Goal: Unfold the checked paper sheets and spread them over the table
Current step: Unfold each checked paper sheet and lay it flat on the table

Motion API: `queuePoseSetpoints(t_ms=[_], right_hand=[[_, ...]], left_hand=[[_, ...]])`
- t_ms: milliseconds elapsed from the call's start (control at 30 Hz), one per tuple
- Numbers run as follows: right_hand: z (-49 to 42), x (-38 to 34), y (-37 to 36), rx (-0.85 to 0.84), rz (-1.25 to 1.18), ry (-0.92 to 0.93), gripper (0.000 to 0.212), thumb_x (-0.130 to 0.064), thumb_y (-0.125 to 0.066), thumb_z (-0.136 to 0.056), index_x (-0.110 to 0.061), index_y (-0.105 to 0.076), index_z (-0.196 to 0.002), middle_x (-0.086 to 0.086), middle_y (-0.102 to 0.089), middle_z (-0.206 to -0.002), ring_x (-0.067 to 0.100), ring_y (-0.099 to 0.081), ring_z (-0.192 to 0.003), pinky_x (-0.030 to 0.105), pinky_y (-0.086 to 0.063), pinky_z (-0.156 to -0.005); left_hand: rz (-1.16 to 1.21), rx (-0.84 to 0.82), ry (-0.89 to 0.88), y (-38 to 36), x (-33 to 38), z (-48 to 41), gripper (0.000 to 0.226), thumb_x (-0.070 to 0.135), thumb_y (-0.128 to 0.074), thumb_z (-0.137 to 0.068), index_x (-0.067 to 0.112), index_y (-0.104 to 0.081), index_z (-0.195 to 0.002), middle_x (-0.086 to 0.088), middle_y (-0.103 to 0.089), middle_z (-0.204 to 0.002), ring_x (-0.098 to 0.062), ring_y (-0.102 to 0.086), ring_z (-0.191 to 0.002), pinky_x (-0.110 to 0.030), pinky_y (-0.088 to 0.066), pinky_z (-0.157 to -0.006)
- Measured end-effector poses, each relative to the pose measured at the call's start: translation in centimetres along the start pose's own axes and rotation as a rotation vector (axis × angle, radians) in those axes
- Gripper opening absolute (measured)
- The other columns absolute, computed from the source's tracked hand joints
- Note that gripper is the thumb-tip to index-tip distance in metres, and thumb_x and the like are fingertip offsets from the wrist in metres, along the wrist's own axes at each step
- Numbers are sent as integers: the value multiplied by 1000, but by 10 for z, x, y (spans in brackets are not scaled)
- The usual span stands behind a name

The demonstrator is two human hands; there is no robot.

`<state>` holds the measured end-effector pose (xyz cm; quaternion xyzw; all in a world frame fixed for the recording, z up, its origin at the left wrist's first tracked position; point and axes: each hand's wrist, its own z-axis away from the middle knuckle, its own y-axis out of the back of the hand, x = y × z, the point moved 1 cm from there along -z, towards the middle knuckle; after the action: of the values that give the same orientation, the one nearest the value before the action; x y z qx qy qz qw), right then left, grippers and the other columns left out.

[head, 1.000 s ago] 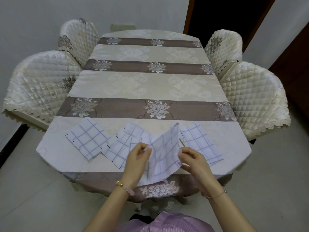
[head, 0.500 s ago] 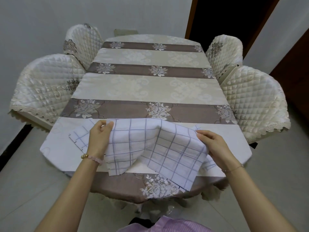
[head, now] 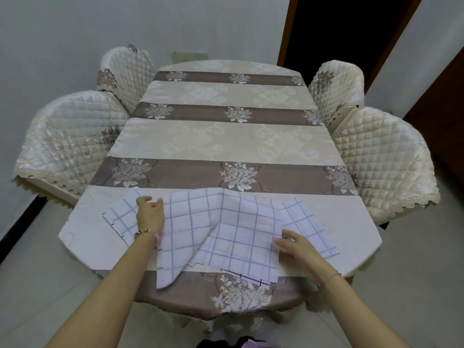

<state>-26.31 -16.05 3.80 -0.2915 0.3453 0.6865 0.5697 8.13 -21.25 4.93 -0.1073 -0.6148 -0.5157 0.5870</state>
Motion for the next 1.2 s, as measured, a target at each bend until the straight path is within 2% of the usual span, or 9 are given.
queuePoseSetpoints(t_ms=[100,200,333,567,733,800,900,1100,1200], right_hand=[[7,5,-6,-17,102,10,9,-16,-67,-83,-7,-64,-86,3,-61,-79,16,-56,-71,23,-47,-64],[11,9,-9,3,67,35,26,-8,-67,-83,-14,-58,-59,-3,-54,-54,12,-50,-53,15,-42,-49],[22,7,-13,-63,-23,51,25,-9,-65,-86,-14,-63,-61,2,-58,-63,11,-54,-59,19,-50,-60],[33,2,-23,-66,-294,7,12,-15,-60,-90,-8,-69,-86,6,-73,-83,17,-68,-84,28,-55,-76],[37,0,-22,-87,-446,-60,11,-15,-57,-92,-8,-66,-91,2,-75,-87,16,-70,-84,32,-55,-81],[39,0,-19,-76,-466,-48,8,-17,-60,-90,-10,-63,-87,3,-67,-85,15,-65,-79,29,-56,-73],[44,-1,-17,-43,-504,4,12,-20,-62,-89,-8,-63,-89,7,-63,-94,20,-64,-92,35,-56,-82],[59,-6,-29,-86,-357,209,79,-53,-81,-57,-23,-56,-125,-2,-61,-127,10,-61,-114,26,-55,-84],[66,-15,-35,-96,-254,291,74,-58,-79,-56,-36,-55,-123,-6,-61,-126,9,-59,-117,28,-54,-90]], left_hand=[[-299,32,-316,2,11,28,41,10,-54,-90,0,-43,-128,-22,-46,-131,-38,-44,-119,-42,-35,-100],[-381,-253,-566,-13,13,82,36,14,-52,-92,8,-51,-127,-10,-52,-130,-25,-44,-124,-33,-33,-104],[-480,-632,-800,-39,-7,140,48,40,-47,-90,19,-47,-133,1,-49,-136,-15,-40,-129,-30,-29,-112],[-581,-740,-899,-61,-21,165,73,48,-59,-84,24,-27,-145,7,-26,-152,-9,-20,-140,-18,-10,-113],[-525,-607,-1049,-62,-21,160,40,24,-43,-77,18,-64,-111,2,-65,-114,-14,-62,-101,-23,-48,-89],[-424,-579,-983,-61,-17,158,29,25,-42,-83,18,-68,-92,6,-68,-93,-12,-64,-83,-26,-53,-71],[-247,-562,-743,-60,-1,160,11,24,-60,-86,21,-68,-78,13,-64,-78,-3,-61,-76,-21,-49,-70],[117,-599,-278,-65,23,167,32,23,-79,-70,11,-53,-56,1,-47,-50,-7,-43,-50,-16,-36,-52],[209,-614,-194,-69,33,166,49,36,-81,-59,-2,-49,-58,-11,-46,-56,-16,-46,-55,-28,-41,-56]])
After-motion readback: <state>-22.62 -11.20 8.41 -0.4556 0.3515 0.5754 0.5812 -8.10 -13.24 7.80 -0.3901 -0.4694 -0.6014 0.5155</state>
